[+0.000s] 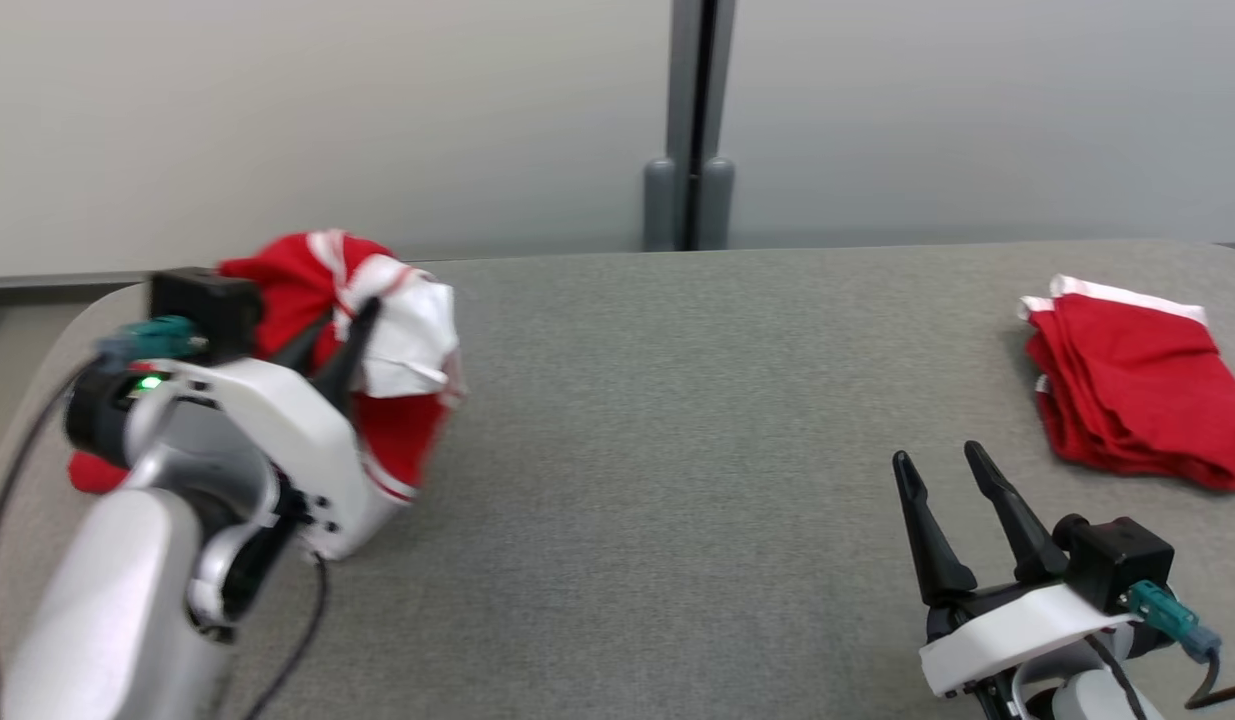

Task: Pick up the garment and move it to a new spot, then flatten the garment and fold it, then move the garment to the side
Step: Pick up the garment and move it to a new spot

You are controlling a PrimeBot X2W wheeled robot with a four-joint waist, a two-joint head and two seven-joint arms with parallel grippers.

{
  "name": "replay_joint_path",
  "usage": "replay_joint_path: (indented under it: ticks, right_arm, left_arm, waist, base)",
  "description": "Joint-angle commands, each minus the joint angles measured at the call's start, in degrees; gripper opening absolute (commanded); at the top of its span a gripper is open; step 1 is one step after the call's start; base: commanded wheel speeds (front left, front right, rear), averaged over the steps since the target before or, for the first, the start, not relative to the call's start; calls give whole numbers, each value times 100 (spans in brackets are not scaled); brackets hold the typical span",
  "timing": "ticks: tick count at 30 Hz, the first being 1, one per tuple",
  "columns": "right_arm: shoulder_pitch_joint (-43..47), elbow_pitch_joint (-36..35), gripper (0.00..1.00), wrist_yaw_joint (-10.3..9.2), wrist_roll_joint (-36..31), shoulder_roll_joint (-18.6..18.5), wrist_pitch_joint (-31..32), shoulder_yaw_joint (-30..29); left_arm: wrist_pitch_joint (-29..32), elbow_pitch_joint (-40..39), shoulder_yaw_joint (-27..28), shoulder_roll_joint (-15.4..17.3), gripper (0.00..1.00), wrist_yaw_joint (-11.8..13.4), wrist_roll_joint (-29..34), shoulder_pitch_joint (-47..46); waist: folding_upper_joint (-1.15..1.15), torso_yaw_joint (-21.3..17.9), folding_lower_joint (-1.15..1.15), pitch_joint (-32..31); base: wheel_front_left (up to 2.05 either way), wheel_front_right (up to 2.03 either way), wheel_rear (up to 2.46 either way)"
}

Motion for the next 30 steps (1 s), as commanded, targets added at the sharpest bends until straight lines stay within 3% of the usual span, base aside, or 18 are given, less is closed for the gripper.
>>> replay_joint_path:
  ticks: [1,5,10,16,20,21,22,23,24,30]
  right_arm:
    - [18,-22,100,12,-8,-52,-28,-40]
    - [-49,-33,100,12,-70,-91,-28,-74]
    - [-161,-48,100,12,-96,-62,-28,-60]
    - [-286,20,100,12,-118,-42,-28,-20]
    - [-333,54,100,12,-127,-26,-28,-44]
    - [-340,64,100,12,-126,-21,-28,-45]
    - [-348,78,100,12,-129,-17,-28,-40]
    - [-348,78,100,12,-129,-17,-28,-40]
    - [-361,92,100,12,-135,-6,-28,-36]
    - [-356,170,100,12,-152,-72,-28,-51]
  left_arm:
    - [37,-177,-151,-60,0,57,153,50]
    - [-40,-543,-629,-477,0,62,300,-42]
    - [-450,-375,-1070,-993,0,9,482,-391]
    - [-806,455,-1509,-1329,0,-75,625,-981]
    - [-939,1429,-1837,-1444,0,-128,620,-1177]
    - [-986,1715,-1928,-1454,6,-143,650,-1205]
    - [-1044,2008,-2013,-1466,62,-161,668,-1226]
    - [-1044,2008,-2013,-1466,62,-161,668,-1226]
    - [-1114,2272,-2122,-1481,100,-173,641,-1225]
    - [-1664,3134,-2546,-1534,100,-250,414,-1401]
  waist:
    - [0,-245,0,-55]
    - [0,-657,0,24]
    - [0,-1198,0,262]
    - [0,-1745,0,552]
    - [0,-1900,0,693]
    - [0,-1914,0,712]
    - [0,-1920,0,726]
    - [0,-1920,0,726]
    - [0,-1922,0,735]
    - [0,-1653,0,628]
  base:
    - [0,0,0]
    - [0,0,0]
    - [0,0,0]
    - [0,0,0]
    - [0,0,0]
    - [0,0,0]
    - [0,0,0]
    - [0,0,0]
    - [0,0,0]
    - [0,0,0]
